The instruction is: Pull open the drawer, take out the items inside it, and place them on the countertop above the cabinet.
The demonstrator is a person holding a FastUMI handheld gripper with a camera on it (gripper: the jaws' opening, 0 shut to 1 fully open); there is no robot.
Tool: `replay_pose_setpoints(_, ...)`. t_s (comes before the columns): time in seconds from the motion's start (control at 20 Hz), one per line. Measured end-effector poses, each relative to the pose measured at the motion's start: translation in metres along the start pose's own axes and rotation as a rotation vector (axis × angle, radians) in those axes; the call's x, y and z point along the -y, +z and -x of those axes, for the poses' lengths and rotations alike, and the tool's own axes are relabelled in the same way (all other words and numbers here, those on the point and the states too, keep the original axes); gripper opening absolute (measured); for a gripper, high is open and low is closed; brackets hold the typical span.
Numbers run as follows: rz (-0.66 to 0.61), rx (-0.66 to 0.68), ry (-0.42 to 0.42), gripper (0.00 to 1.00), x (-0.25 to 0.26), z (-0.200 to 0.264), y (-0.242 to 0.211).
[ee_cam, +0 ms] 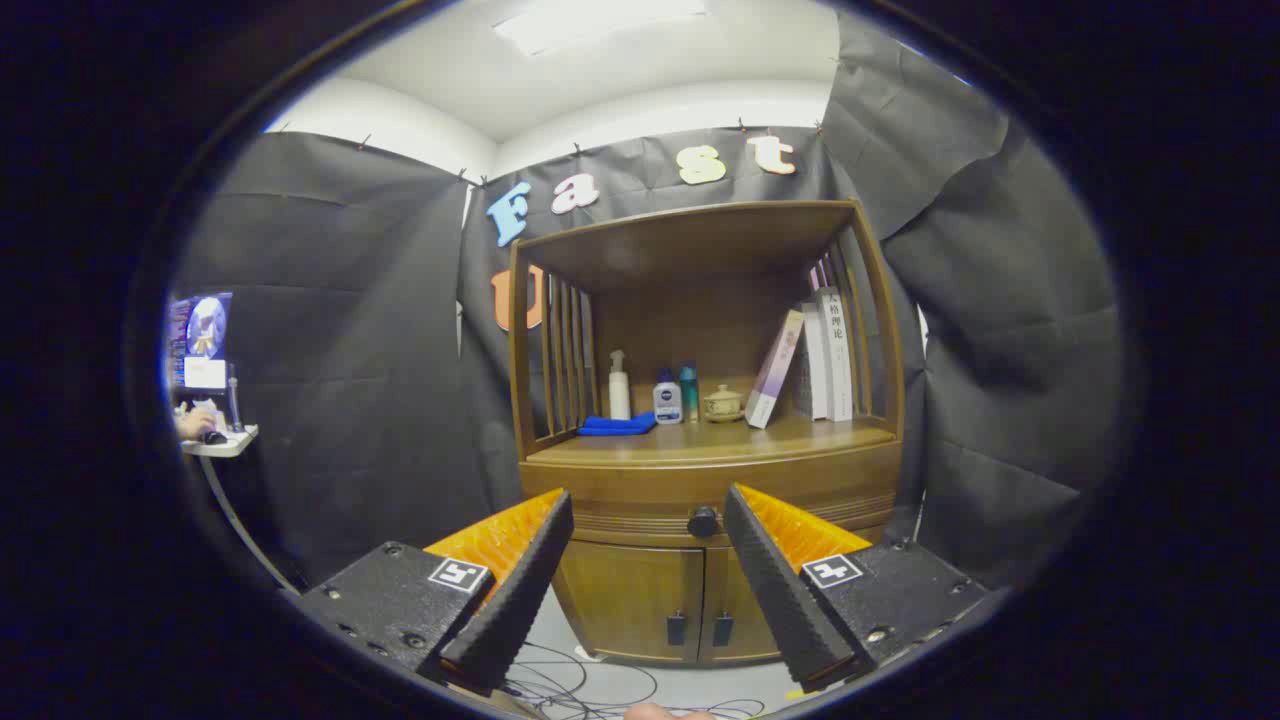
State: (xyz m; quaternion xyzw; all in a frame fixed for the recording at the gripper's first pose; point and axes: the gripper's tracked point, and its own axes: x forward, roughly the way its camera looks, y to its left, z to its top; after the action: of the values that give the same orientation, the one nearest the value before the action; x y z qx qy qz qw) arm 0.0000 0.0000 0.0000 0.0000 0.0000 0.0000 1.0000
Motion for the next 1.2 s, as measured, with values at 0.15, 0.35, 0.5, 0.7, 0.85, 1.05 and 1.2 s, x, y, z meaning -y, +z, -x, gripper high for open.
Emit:
replay_pose_setpoints(0.15, -0.014, -0.006, 0.003, 0.99, 0.002, 0.0, -0.005)
replay_pose_setpoints(0.35, -0.007, -0.023, 0.004, 0.99, 0.002, 0.005, -0.013)
replay_pose_setpoints(0.5, 0.01, -0.025, -0.011, 0.99, 0.001, 0.004, -0.015)
replay_pose_setpoints(0.7, 0.006, -0.027, -0.029, 0.99, 0.002, -0.001, -0.016)
replay_pose_setpoints(0.85, 0.006, -0.03, -0.046, 0.99, 0.007, -0.007, -0.018)
replay_pose_setpoints(1.05, 0.02, -0.037, -0.057, 0.99, 0.011, -0.017, -0.023)
replay_pose_setpoints(1.2, 0.012, -0.053, -0.065, 0.99, 0.012, -0.034, -0.033)
